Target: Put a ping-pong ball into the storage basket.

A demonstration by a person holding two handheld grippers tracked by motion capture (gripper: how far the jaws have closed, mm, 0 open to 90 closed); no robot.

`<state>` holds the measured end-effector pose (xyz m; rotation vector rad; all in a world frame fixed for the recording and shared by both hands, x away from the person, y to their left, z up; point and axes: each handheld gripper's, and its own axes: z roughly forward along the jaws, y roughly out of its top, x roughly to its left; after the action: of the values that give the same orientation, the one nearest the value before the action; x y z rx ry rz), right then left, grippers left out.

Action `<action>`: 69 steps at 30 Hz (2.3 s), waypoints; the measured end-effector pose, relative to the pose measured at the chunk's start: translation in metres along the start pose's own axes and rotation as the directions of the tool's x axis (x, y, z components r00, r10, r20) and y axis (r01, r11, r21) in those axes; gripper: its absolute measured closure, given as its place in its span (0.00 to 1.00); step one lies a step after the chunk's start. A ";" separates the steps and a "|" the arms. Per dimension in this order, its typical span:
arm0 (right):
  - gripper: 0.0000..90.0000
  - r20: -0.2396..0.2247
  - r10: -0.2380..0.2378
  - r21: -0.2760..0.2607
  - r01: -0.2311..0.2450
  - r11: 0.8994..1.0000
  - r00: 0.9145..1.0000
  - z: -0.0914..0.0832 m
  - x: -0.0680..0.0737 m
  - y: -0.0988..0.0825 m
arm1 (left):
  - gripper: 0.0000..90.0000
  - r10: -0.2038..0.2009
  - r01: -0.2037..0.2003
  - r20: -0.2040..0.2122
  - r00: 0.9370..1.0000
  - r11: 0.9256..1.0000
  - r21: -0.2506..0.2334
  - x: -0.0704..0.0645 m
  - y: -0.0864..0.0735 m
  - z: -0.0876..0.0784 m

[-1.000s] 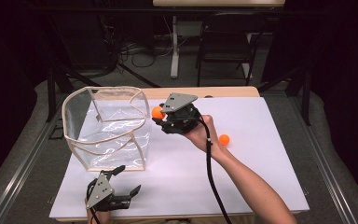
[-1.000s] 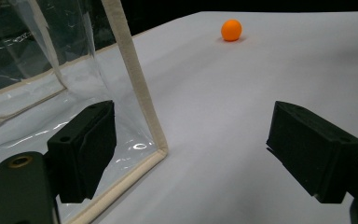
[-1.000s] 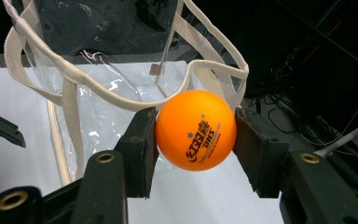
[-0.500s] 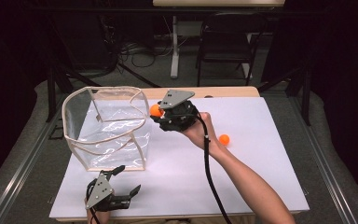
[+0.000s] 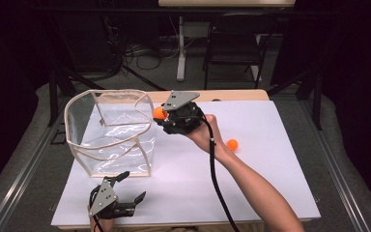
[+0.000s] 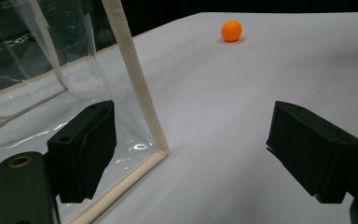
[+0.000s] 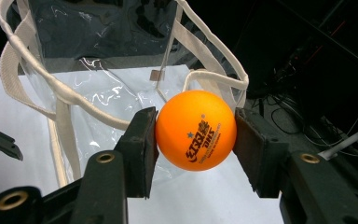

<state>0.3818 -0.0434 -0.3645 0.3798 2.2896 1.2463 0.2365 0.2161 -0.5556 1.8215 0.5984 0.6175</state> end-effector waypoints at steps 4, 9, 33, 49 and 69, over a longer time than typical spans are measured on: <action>0.56 -0.001 0.001 0.003 -0.001 1.000 1.000 0.001 0.000 0.002 | 0.17 -0.001 0.001 0.001 1.000 1.000 0.001 0.000 0.000 0.000; 0.56 -0.004 0.001 0.003 -0.001 1.000 1.000 0.003 -0.001 0.004 | 0.17 -0.003 0.003 -0.001 1.000 1.000 0.001 0.000 0.000 0.000; 0.56 -0.019 -0.017 -0.004 0.017 1.000 1.000 0.011 0.000 0.027 | 0.17 0.000 0.000 0.000 1.000 1.000 -0.004 0.000 0.000 0.000; 0.56 -0.042 -0.033 0.017 0.034 0.999 0.999 0.024 0.006 0.042 | 0.17 0.001 -0.001 0.001 1.000 1.000 -0.004 0.000 0.000 0.000; 0.56 -0.067 -0.055 0.060 0.059 0.996 0.996 0.040 0.011 0.054 | 0.17 0.001 -0.001 0.000 1.000 1.000 -0.007 0.000 0.000 -0.001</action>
<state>0.3947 0.0192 -0.3408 0.2973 2.3818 1.1785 0.2362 0.2167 -0.5554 1.8156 0.5946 0.6195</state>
